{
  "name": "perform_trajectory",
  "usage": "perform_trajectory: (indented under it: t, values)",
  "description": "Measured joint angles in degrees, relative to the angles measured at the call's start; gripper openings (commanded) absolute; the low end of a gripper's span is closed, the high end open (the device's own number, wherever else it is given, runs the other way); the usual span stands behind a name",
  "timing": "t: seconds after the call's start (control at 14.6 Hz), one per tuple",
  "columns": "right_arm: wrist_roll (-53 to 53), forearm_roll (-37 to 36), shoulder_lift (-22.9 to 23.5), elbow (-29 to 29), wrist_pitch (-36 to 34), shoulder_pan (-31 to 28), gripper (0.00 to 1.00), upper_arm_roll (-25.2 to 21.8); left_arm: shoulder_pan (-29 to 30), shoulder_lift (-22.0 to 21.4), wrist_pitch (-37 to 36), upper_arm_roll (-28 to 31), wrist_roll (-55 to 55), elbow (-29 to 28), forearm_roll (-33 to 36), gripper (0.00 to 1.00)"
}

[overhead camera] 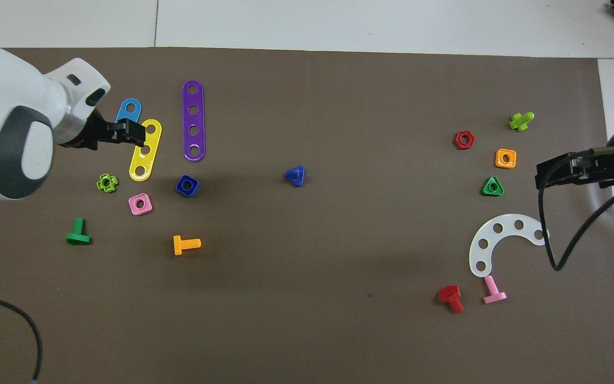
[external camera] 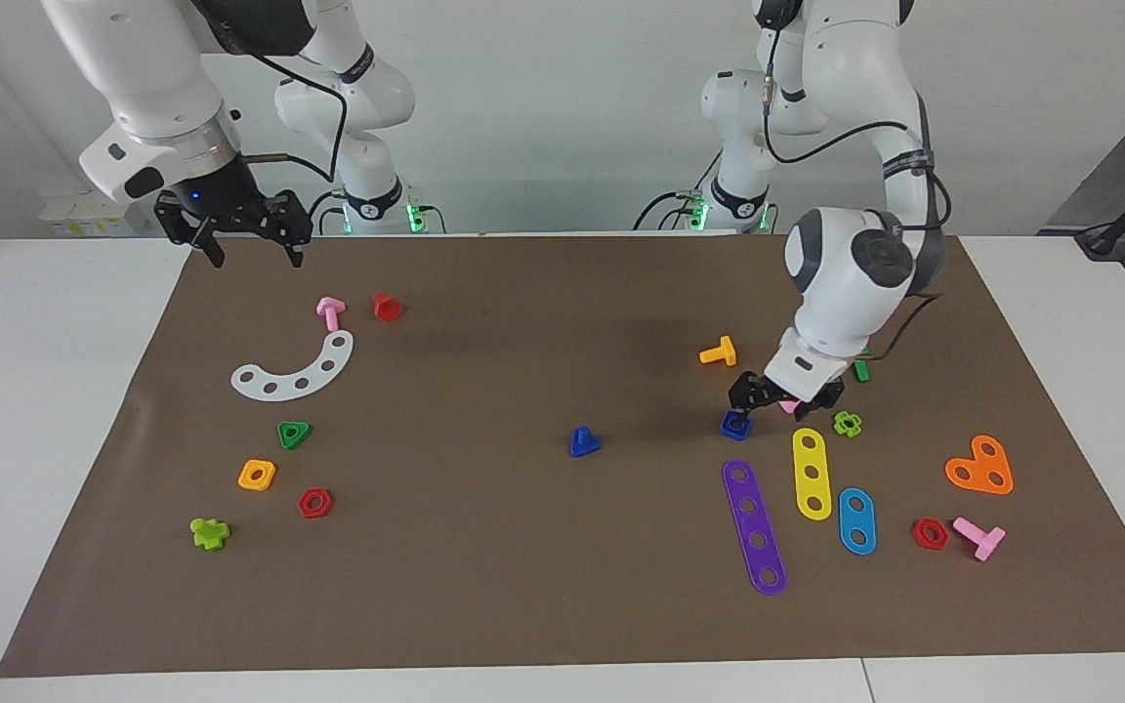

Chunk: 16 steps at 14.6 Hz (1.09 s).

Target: Unscrew and place screws in storage area

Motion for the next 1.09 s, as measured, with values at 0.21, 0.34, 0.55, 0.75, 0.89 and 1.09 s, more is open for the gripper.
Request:
perform_trajectory:
  t: [0.21, 0.34, 0.55, 0.75, 0.89, 1.09]
  values:
    - [0.00, 0.00, 0.00, 0.00, 0.00, 0.00, 1.00, 0.00, 4.19, -0.61, -10.29, 0.08, 4.56, 7.00, 3.43, 1.00]
    - [0.00, 0.00, 0.00, 0.00, 0.00, 0.00, 1.00, 0.00, 4.30, -0.71, -16.52, -0.04, 4.99, 11.25, 5.06, 1.00]
    - [0.00, 0.00, 0.00, 0.00, 0.00, 0.00, 1.00, 0.00, 3.99, -0.75, -21.29, -0.74, 4.99, 14.21, 5.18, 1.00]
    - [0.00, 0.00, 0.00, 0.00, 0.00, 0.00, 1.00, 0.00, 3.67, -1.33, -22.50, -2.01, 4.98, 15.98, 5.14, 1.00]
    - [0.00, 0.00, 0.00, 0.00, 0.00, 0.00, 1.00, 0.00, 3.22, -2.86, -22.51, -2.32, 4.96, 16.37, 5.14, 1.00]
    - [0.00, 0.00, 0.00, 0.00, 0.00, 0.00, 1.00, 0.00, 3.14, -4.63, -22.91, -2.46, 4.97, 16.22, 5.14, 1.00]
